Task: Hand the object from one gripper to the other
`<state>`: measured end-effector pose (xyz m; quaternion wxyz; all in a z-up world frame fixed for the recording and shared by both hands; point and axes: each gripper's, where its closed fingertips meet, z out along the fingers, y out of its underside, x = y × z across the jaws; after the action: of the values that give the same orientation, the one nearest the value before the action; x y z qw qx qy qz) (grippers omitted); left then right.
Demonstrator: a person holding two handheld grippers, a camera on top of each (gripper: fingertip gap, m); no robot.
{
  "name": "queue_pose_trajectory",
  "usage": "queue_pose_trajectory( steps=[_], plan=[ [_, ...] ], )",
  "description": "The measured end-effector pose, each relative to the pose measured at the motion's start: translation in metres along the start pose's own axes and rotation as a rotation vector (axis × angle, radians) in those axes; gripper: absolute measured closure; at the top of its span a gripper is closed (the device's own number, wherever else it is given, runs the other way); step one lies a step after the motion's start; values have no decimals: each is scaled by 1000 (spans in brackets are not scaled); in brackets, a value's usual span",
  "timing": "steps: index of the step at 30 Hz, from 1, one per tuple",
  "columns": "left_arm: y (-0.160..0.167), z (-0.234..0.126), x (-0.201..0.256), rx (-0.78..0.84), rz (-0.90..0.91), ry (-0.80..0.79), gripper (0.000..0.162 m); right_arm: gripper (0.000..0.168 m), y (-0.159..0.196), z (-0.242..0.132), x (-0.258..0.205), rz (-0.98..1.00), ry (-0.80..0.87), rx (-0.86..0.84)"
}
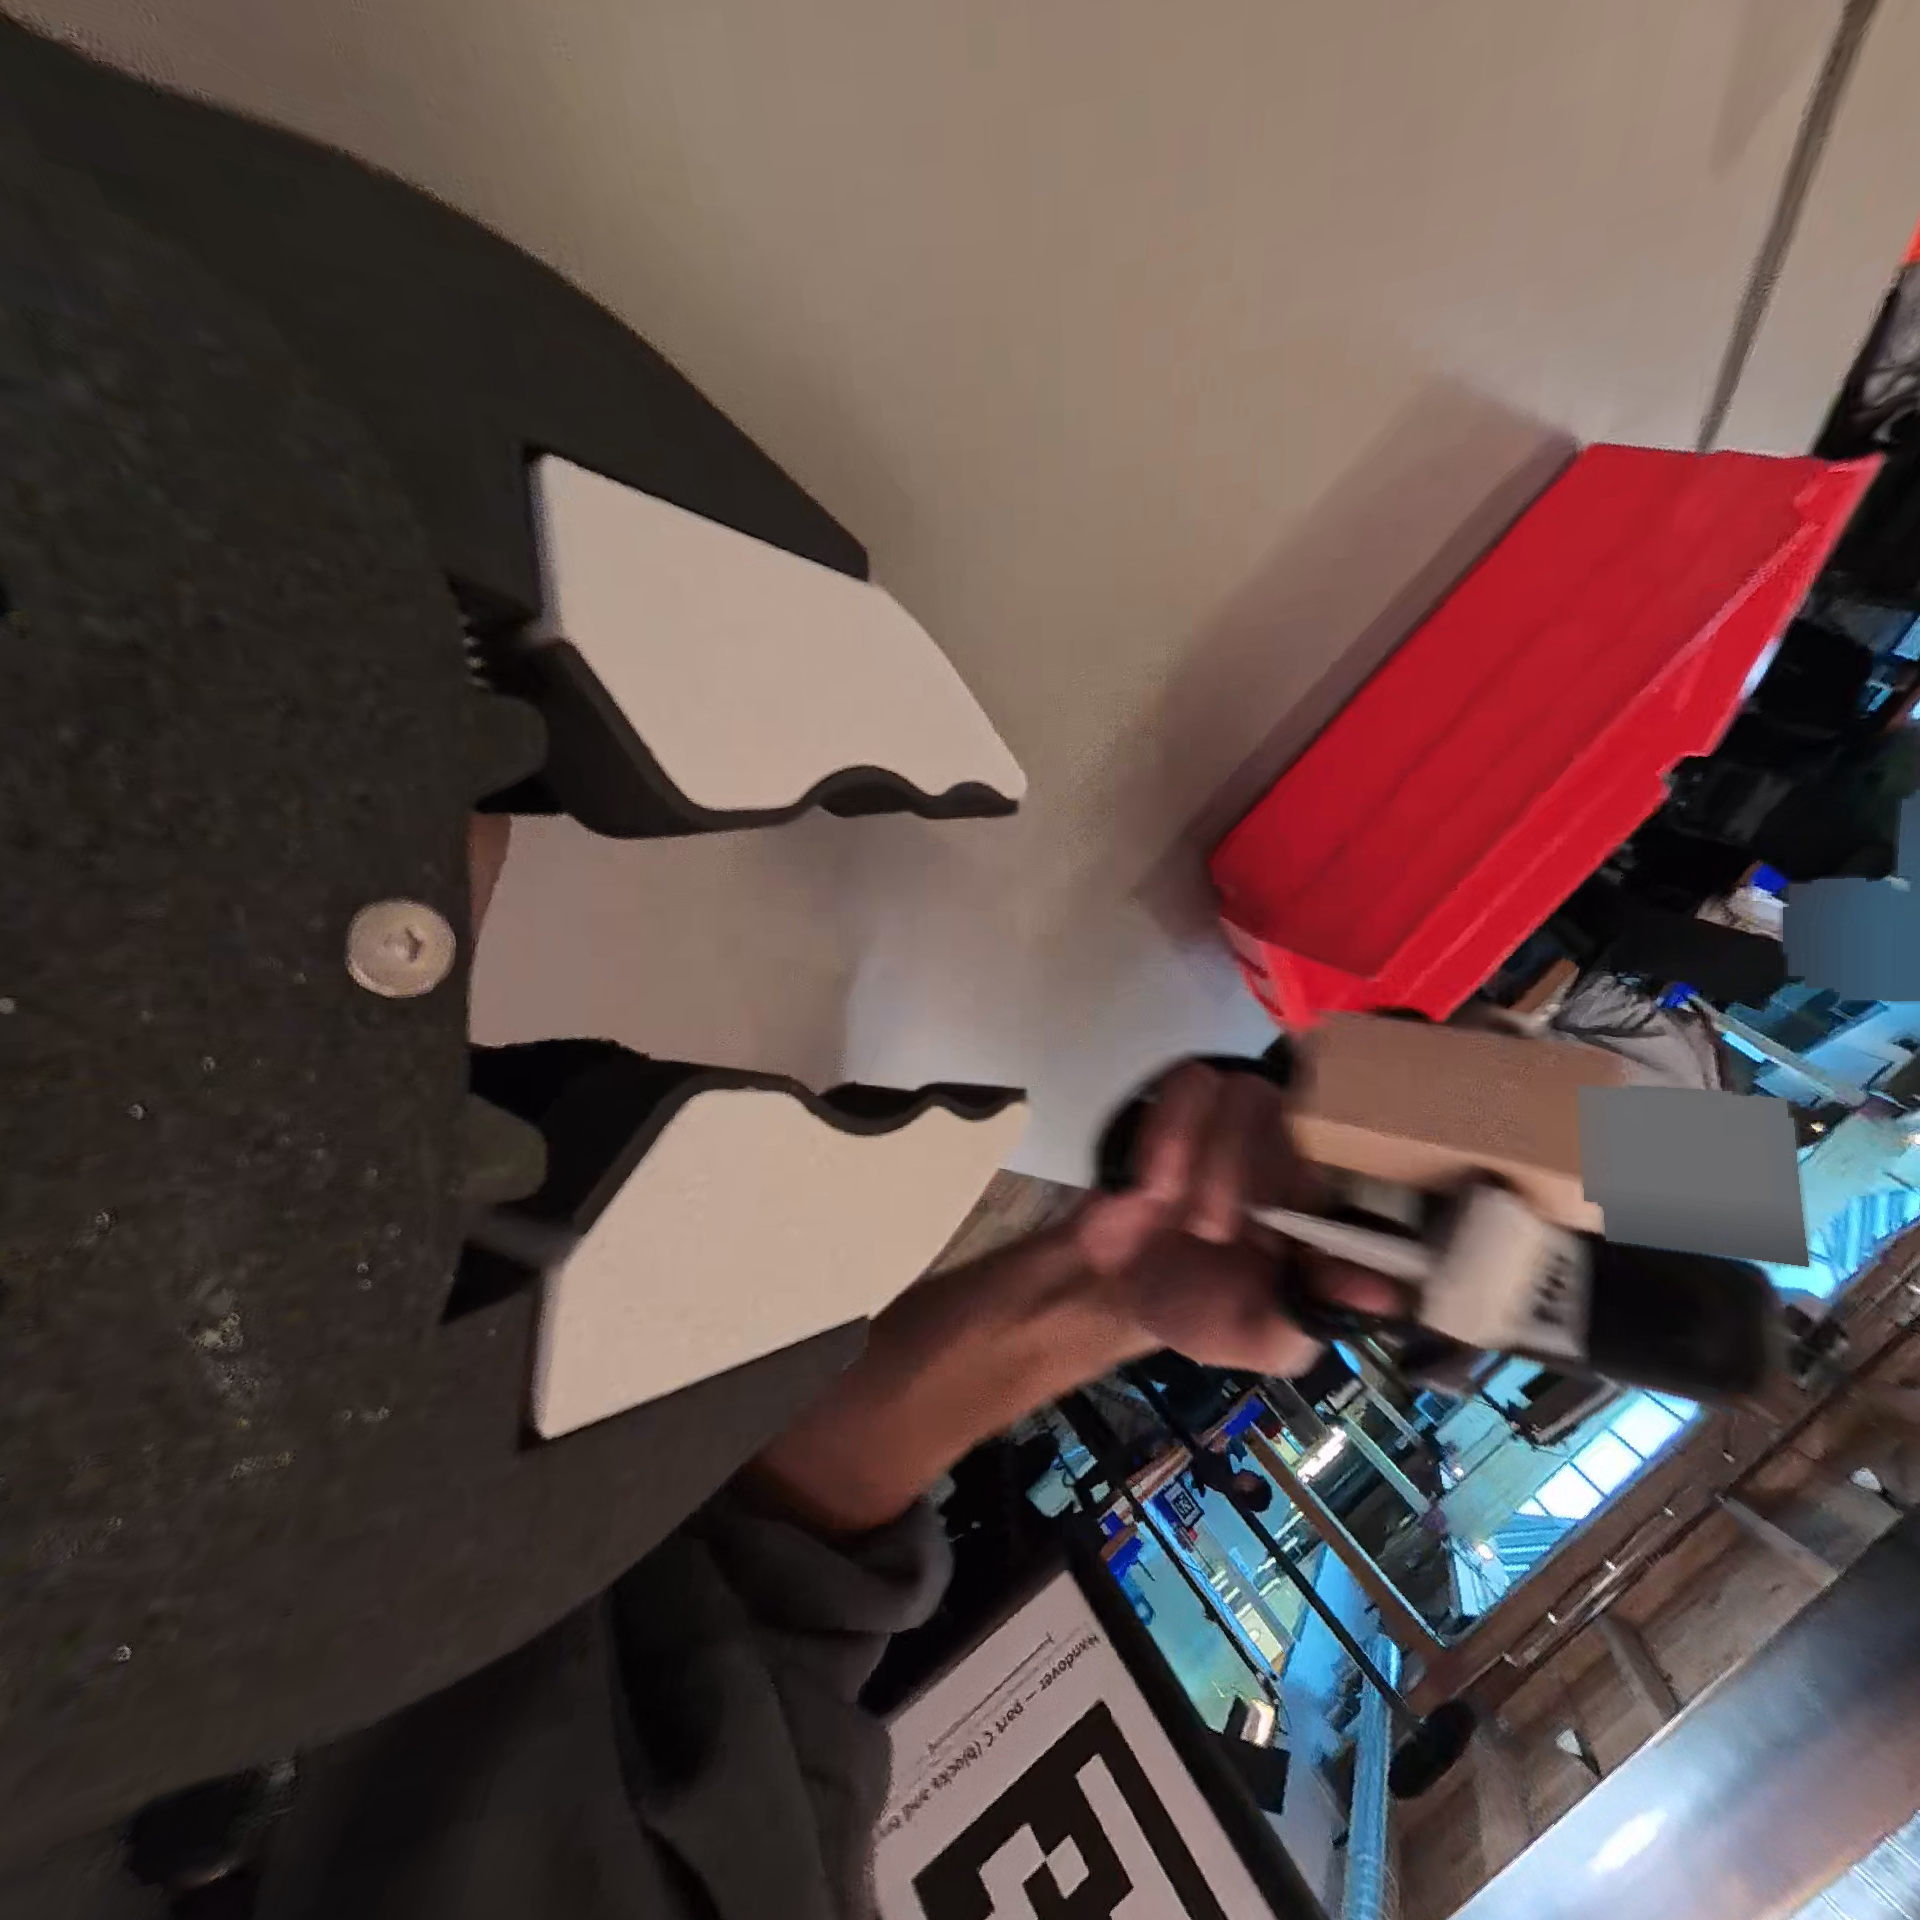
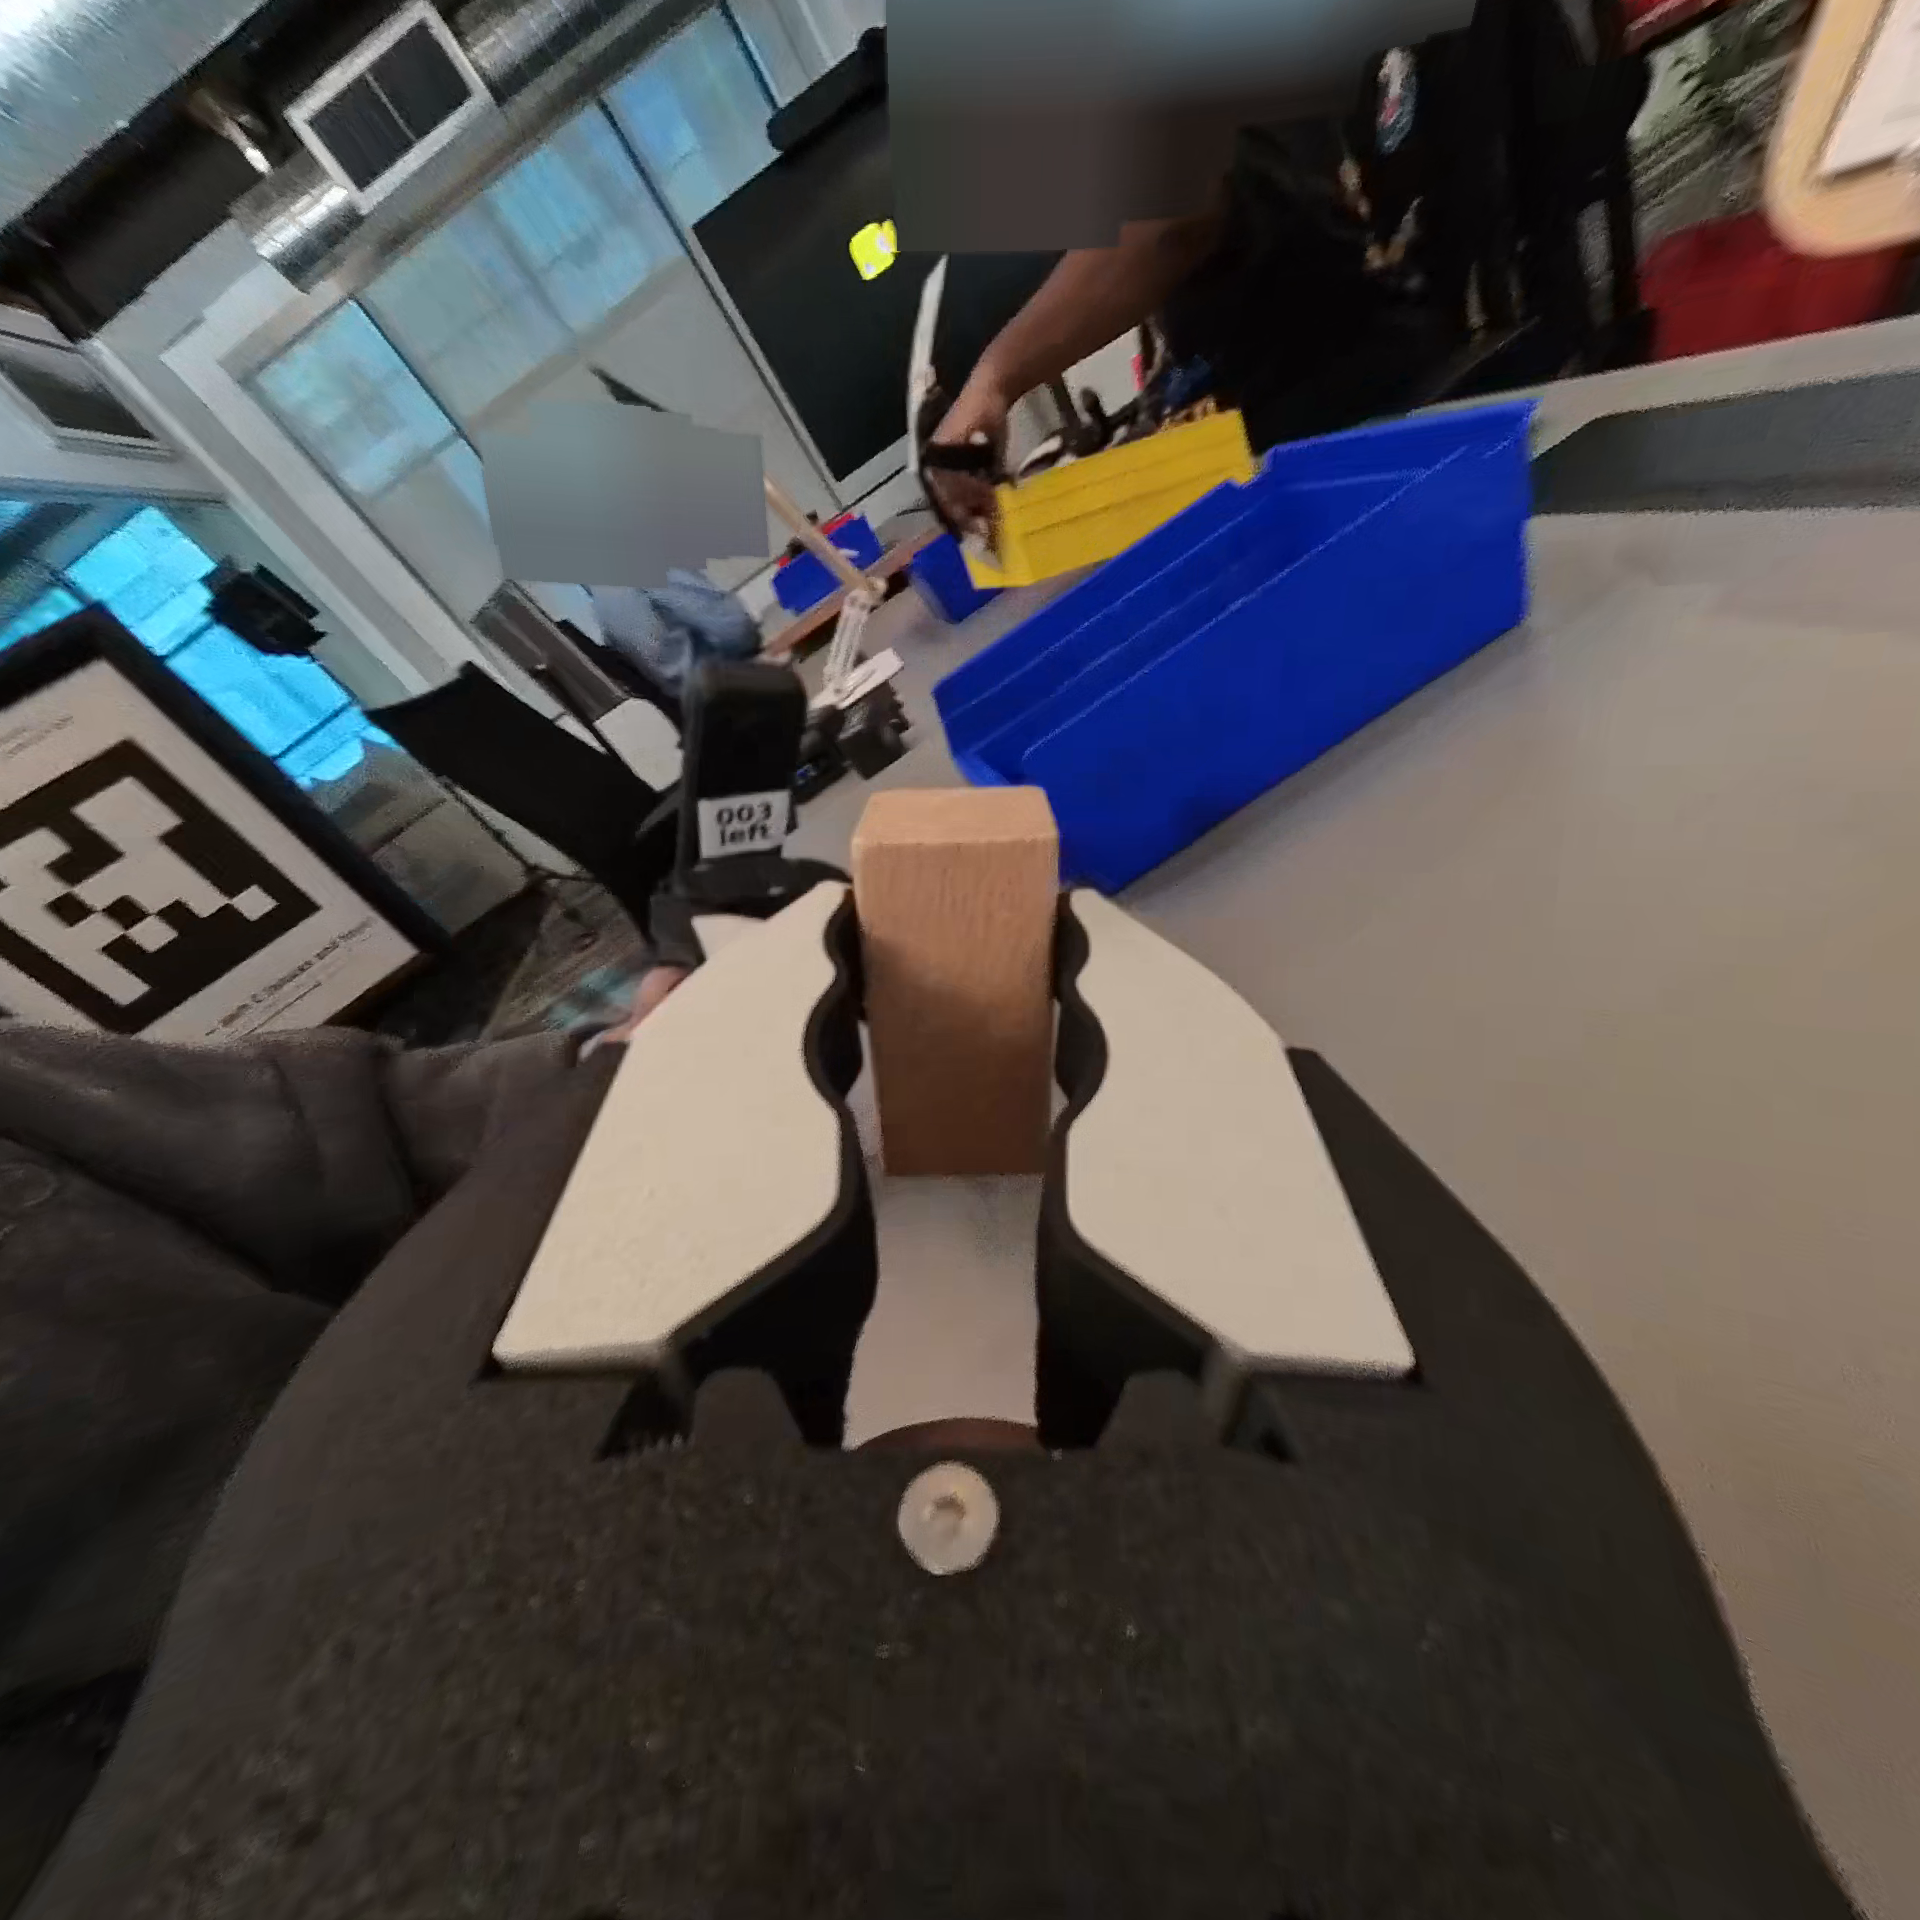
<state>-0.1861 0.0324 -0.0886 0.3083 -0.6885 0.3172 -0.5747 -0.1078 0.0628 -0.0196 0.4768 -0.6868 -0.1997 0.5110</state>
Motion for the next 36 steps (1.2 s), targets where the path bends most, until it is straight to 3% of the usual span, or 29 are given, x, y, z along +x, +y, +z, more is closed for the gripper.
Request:
queue_pose_trajectory(
  steps=[3,6,8,10,16,24,32,34,36],
  plan=[
    [9,-9,-4,-8,49,-81,118,134,-54,-52,26,-54,242,42],
    [6,-8,-1,15,94,-103,122,134,-98,-125,93,-57,656,16],
    [10,-5,-2,-12,99,-104,122,134,-104,-169,148,-2,896,-89],
    [12,-2,-4,-22,91,-107,123,134,-91,-191,201,113,1018,-227],
    [16,0,-9,-62,123,-135,124,134,-38,-185,297,366,1173,-526],
    [15,-5,-15,-69,119,-150,124,134,-9,-169,351,484,1290,-734],
    [13,-9,-20,-75,124,-160,124,131,-5,-167,354,526,1292,-683],
    [13,-10,-20,-74,127,-165,124,112,-22,-166,347,465,1266,-640],
    [11,-12,-21,-66,134,-182,123,114,-55,-167,326,331,1250,-522]
  ],
)
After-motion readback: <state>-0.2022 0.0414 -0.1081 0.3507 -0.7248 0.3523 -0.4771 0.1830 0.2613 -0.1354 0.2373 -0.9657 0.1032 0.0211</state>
